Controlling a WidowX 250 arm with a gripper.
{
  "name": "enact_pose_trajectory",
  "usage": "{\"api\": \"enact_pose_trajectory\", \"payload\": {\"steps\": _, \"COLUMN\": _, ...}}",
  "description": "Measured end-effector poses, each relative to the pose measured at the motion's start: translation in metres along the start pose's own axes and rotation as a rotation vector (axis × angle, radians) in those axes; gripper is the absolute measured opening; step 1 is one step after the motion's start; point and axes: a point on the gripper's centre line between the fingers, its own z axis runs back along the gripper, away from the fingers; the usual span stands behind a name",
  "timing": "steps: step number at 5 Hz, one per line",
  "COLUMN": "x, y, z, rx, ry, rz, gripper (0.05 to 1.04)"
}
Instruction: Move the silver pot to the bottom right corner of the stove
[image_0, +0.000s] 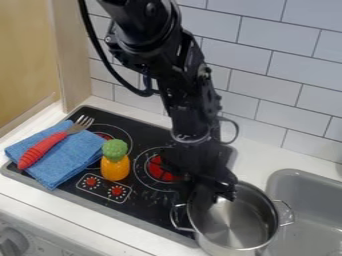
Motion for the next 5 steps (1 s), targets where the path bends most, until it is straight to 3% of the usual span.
{"api": "enact_pose_trajectory", "payload": {"steps": 1, "x": 0.001, "y": 0.000, "z": 0.005, "rx": -0.002, "ry": -0.011, "rz": 0.000, "gripper": 0.824}}
{"api": "enact_pose_trajectory", "payload": {"steps": 2, "x": 0.001, "y": 0.001, "z": 0.012, "rx": -0.005, "ry": -0.018, "rz": 0.002, "gripper": 1.018}}
{"api": "enact_pose_trajectory", "payload": {"steps": 5, "x": -0.001, "y": 0.008, "z": 0.057, "rx": -0.015, "ry": -0.083, "rz": -0.016, "gripper": 0.999}}
